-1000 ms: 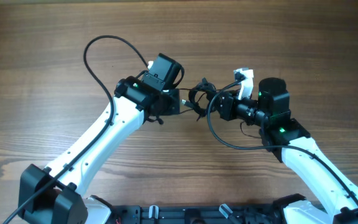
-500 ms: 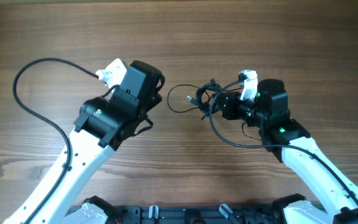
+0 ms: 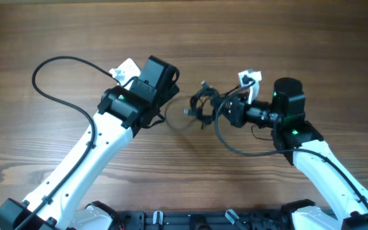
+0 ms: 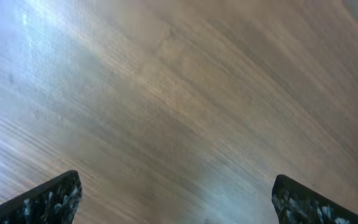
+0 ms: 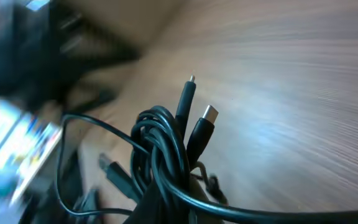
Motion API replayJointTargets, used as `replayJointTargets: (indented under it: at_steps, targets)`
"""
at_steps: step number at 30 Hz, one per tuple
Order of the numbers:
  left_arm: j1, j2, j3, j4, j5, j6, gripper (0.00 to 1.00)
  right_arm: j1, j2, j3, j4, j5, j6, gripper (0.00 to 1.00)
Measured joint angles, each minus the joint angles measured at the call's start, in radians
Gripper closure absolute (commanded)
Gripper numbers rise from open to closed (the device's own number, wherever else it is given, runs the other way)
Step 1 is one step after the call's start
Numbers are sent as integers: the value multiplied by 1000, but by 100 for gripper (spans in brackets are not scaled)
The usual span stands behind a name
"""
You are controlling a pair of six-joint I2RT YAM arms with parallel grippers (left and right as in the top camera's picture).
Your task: Untangle cables
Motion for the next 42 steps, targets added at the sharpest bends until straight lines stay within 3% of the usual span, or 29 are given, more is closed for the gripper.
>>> replayJointTargets:
  at_steps: [2, 7, 12, 16, 22, 27, 36, 42]
  targets:
    - [28, -5, 0, 32, -18, 69, 0, -9, 0, 0, 2, -103, -103, 96]
    - [132, -84, 0, 157, 16, 238, 0, -9, 0, 0, 19, -128, -226, 96]
    - [185, -118, 4, 219, 263, 559, 0, -9, 0, 0, 96, -133, -256, 96]
    - [201, -118, 4, 219, 331, 659, 0, -9, 0, 0, 146, -134, -275, 96]
    - [212, -118, 4, 201, 371, 699, 0, -9, 0, 0, 151, -134, -332, 96]
    - [212, -118, 4, 196, 489, 701, 0, -9, 0, 0, 153, -145, -345, 96]
    - [212, -110, 4, 174, 548, 663, 0, -9, 0, 0, 199, -208, -365, 96]
    - [212, -10, 4, 151, 594, 626, 0, -9, 0, 0, 202, -233, -368, 96]
